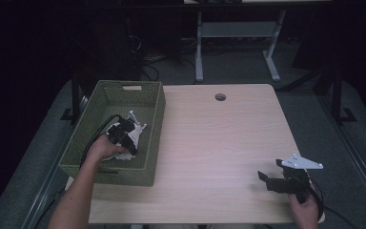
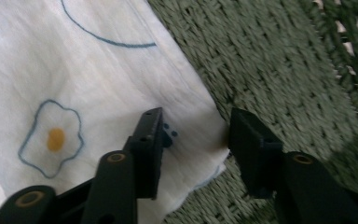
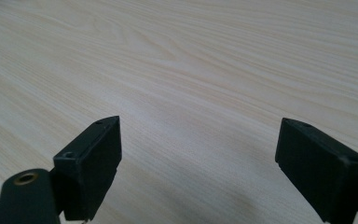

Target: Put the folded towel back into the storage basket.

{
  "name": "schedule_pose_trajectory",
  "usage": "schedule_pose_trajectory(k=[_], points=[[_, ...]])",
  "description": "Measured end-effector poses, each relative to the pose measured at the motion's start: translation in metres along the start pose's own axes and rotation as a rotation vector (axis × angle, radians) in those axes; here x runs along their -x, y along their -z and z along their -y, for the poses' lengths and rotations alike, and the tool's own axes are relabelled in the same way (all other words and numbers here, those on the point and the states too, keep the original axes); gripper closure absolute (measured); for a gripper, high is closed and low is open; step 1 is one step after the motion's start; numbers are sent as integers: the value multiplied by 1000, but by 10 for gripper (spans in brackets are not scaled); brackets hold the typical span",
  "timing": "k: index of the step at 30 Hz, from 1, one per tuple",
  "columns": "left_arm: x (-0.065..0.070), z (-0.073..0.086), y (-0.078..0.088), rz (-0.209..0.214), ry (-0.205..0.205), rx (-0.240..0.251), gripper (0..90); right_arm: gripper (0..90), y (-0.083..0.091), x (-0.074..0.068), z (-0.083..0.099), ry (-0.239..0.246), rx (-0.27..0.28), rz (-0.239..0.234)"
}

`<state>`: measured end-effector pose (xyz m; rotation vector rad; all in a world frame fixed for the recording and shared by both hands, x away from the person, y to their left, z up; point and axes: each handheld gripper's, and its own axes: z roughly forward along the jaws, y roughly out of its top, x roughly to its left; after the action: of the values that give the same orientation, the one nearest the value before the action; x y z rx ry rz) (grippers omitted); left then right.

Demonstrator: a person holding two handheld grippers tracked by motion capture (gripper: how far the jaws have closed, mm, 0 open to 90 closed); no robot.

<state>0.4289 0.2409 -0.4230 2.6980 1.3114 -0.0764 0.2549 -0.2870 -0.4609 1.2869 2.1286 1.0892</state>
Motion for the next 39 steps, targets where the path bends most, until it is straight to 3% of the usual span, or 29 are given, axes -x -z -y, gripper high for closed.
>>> schedule_pose_trajectory(k=[2, 6, 8, 12, 14, 15, 16, 17, 18, 19, 25, 26, 27, 28, 30, 33, 36, 37, 39], points=[[1, -1, 0, -20, -5, -3, 640, 140, 0, 0, 0, 0, 0, 0], [-1, -2, 2, -1, 9, 7, 858, 140, -1, 0, 0, 1, 0, 1], [-2, -2, 3, -2, 6, 10, 874, 139, -1, 0, 0, 1, 0, 3], [-3, 1, 20, 70, 9, 86, 885, 139, -1, 0, 0, -1, -1, 2], [-1, 2, 22, 95, 4, 95, 880, 139, -1, 0, 0, -1, -1, 2], [2, 2, 21, 146, -14, 72, 864, 140, -1, 0, 0, 1, -2, 4], [5, 2, 20, 127, -26, 52, 805, 140, -1, -1, 0, 3, -4, 4], [6, 2, 19, 89, -20, 50, 685, 140, -1, -1, 0, 6, -5, 3], [6, 2, 19, 89, -20, 50, 620, 140, -1, -1, 0, 6, -7, 1], [3, 4, 20, 115, 1, 68, 626, 140, -1, -1, 0, 7, -7, 0], [-10, 11, 24, 68, 59, 82, 775, 140, 0, -2, 0, 6, -3, -3], [-14, 13, 17, 71, 69, 39, 808, 139, 0, -2, 0, 5, -4, -4], [-14, 13, 17, 71, 69, 39, 807, 139, 0, -2, 0, 5, -4, -4], [-13, 12, 5, 31, 39, -39, 794, 140, -1, -2, 0, 7, -3, -3], [-12, 12, 3, 34, 40, -35, 796, 140, -1, -1, 0, 8, -3, -4], [-17, 11, 15, 17, 67, 48, 806, 139, -1, -1, 0, 8, -4, 0], [-21, 11, 20, -13, 73, 83, 870, 140, -2, -1, 0, 8, -6, -2], [-27, 11, 24, -35, 102, 128, 884, 139, -2, -1, 0, 9, -7, -2], [-33, 10, 25, -66, 129, 156, 879, 140, -3, -1, 0, 8, -8, -2]])
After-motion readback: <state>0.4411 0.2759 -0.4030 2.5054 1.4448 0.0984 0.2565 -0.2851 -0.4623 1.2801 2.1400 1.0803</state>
